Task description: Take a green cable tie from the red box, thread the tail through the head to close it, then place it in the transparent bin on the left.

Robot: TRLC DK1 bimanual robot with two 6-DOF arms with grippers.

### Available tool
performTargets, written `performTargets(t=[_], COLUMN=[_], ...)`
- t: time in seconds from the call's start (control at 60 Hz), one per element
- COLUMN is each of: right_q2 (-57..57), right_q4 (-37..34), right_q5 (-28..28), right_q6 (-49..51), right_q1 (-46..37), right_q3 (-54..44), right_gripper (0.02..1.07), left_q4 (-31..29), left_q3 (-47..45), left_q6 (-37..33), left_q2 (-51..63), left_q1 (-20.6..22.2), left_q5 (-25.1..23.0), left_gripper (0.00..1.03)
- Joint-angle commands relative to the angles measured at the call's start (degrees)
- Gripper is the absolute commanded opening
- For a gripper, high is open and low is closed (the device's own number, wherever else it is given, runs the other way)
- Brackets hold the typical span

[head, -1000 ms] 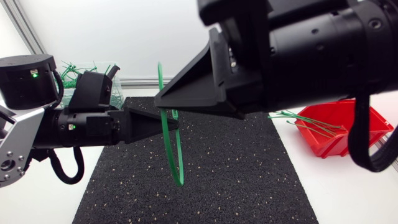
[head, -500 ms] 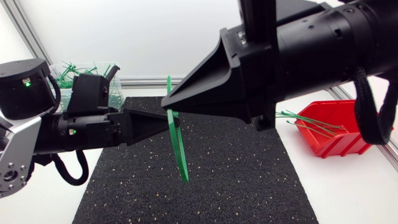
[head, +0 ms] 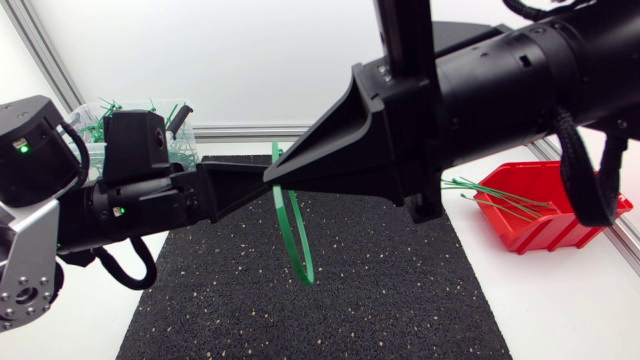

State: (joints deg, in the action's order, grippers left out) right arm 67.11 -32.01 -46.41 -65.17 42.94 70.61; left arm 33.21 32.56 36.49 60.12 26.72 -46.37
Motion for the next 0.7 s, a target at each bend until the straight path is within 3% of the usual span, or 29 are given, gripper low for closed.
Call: performTargets(t=[0.0,0.317,0.683], right_q2=[0.92,3.64,3.46], right_q4=[-0.69,-2.09,-4.11], right_q5=[-1.14,-3.77,-6.23], right_q6=[-2.16,-2.25,-2.25], right_q1=[-0.22,-0.31,-4.27], right_q3=[-1.88,-3.2,-3.46], right_gripper=[0.08,0.08,0.08], left_q4=[2.03,5.99,12.05], left_q3=[-1.44,-2.5,-5.22], left_q6=[1.57,-0.89,-3.27], left_q2=[1.32,2.55,2.55], left_q1=[-0.44,0.97,1.93], left_q5=[0.05,0.93,-1.44], left_gripper=[0.04,0.04,0.04])
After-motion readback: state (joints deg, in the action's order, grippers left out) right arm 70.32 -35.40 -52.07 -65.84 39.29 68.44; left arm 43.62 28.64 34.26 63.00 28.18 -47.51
